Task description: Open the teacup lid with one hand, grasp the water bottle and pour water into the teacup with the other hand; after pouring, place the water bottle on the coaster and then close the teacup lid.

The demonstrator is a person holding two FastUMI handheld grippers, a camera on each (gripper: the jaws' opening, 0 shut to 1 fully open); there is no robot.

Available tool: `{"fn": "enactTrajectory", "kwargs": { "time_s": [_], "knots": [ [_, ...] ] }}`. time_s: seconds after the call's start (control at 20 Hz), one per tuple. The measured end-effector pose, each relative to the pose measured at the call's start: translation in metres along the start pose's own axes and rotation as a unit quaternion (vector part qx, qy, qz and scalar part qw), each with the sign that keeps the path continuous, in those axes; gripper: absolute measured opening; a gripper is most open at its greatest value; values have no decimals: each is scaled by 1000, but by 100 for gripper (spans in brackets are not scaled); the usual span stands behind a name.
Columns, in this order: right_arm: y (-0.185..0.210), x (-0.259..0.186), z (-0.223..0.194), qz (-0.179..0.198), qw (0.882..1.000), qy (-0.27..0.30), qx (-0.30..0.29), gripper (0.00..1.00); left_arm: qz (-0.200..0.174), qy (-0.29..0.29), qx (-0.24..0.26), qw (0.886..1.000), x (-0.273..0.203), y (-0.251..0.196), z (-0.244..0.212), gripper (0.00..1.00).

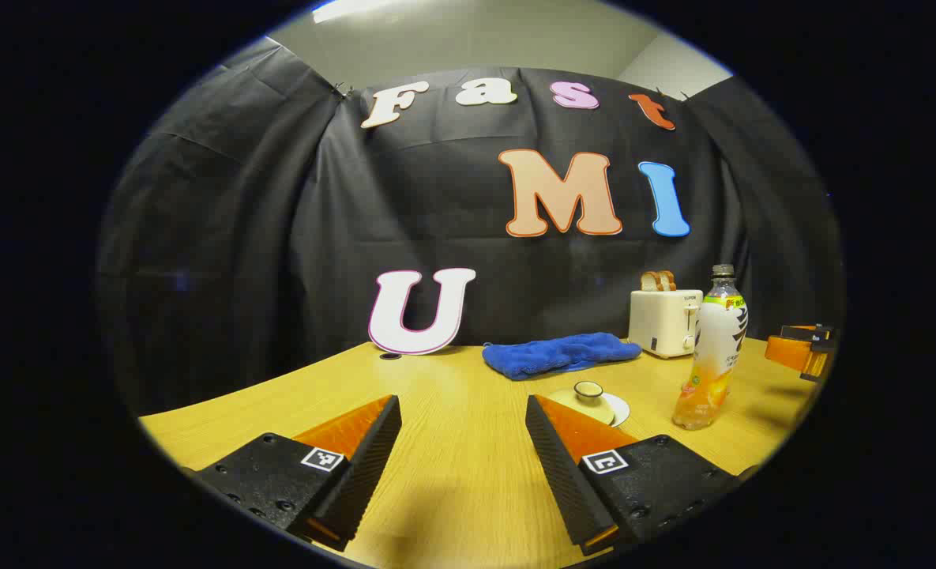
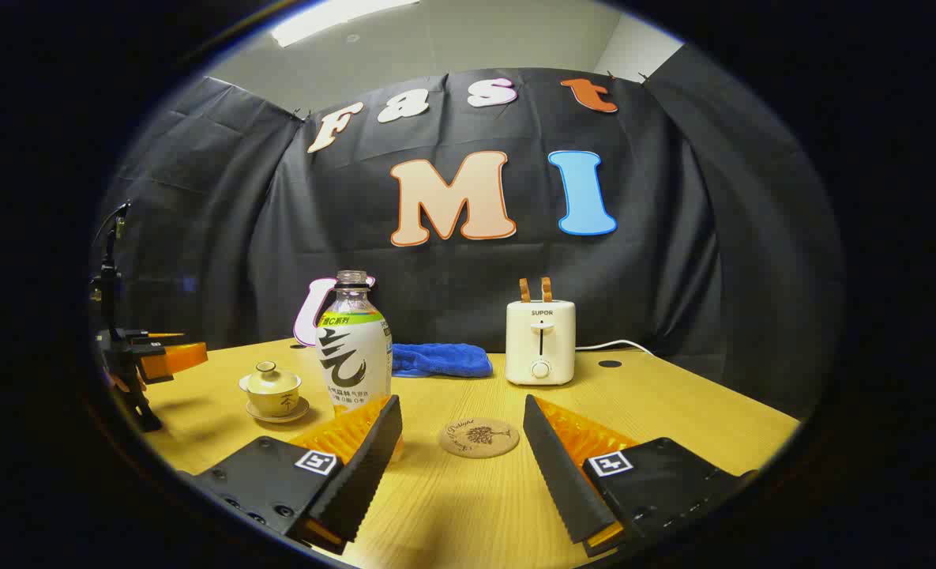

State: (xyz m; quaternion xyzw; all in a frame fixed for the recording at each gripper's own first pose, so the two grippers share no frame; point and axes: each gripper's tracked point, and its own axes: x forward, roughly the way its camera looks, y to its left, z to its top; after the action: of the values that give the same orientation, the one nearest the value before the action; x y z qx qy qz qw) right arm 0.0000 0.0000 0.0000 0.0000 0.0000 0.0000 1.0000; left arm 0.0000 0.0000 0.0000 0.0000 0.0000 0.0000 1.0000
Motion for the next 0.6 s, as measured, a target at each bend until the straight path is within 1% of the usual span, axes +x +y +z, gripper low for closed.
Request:
{"fn": "enactTrajectory", "kwargs": {
  "time_s": [0.05,0.2,0.35,0.4,0.45,0.5,0.6],
  "knots": [
    [0,0,1,0,1000,0,0,98,0,0,0,1000,0,0,0,93],
    [0,-1,1,0,1000,0,0,95,0,0,0,1000,0,0,0,93],
    [0,-1,1,0,1000,0,0,95,0,0,0,1000,0,-1,0,93],
    [0,-1,1,0,1000,0,0,98,0,0,-1,1000,0,-1,-1,93],
    [0,-1,1,0,1000,0,0,95,0,0,-1,1000,0,-1,0,93],
    [0,-1,1,0,1000,0,0,100,1,0,-1,1000,0,-1,-1,93],
    [0,0,1,0,1000,0,0,95,1,0,-1,1000,0,-1,-1,93]
  ]
}}
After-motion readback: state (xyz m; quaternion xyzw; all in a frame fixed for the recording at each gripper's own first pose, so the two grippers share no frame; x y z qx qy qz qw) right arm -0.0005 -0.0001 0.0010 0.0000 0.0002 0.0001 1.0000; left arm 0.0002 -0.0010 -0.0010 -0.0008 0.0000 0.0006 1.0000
